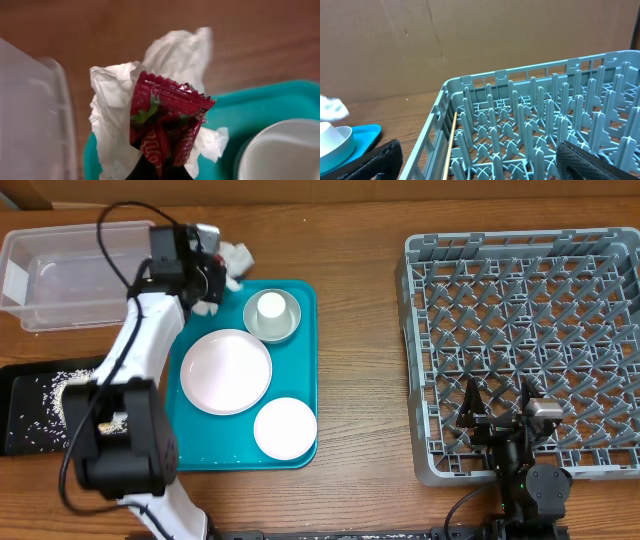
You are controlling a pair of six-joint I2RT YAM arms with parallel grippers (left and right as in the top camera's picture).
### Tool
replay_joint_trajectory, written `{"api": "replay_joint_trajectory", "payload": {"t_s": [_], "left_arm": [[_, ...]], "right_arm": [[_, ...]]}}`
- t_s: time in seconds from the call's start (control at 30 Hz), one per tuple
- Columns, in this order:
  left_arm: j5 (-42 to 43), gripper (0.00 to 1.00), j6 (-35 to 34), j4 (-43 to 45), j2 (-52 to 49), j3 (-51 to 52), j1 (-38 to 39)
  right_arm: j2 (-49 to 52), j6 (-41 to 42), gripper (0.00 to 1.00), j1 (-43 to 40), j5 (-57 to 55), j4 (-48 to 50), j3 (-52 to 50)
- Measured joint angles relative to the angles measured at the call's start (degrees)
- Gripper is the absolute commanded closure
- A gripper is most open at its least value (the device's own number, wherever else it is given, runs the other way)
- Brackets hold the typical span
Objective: Sort waste into correct bins and load items into the dishwasher
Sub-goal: 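Grasp the red wrapper and napkin and lift toward the clear bin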
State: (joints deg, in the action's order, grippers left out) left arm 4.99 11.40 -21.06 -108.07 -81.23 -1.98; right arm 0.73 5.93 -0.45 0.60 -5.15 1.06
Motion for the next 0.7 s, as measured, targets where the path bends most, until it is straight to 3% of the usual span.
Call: {"api": "replay_joint_trajectory", "payload": {"t_s": [0.33, 0.7], "left_arm": [[-0.02, 0.96, -1.68, 3.23, 8.33, -0.81, -1.62], [-2.95, 0.96, -8.52, 14.25, 7.41, -0.90, -13.44]], "right_arm": [[0.00, 0.00, 0.00, 0.00, -0.02, 0.02, 0.00], [0.00, 0.00, 0.00, 0.00, 0.00, -0.02, 0.00]]}}
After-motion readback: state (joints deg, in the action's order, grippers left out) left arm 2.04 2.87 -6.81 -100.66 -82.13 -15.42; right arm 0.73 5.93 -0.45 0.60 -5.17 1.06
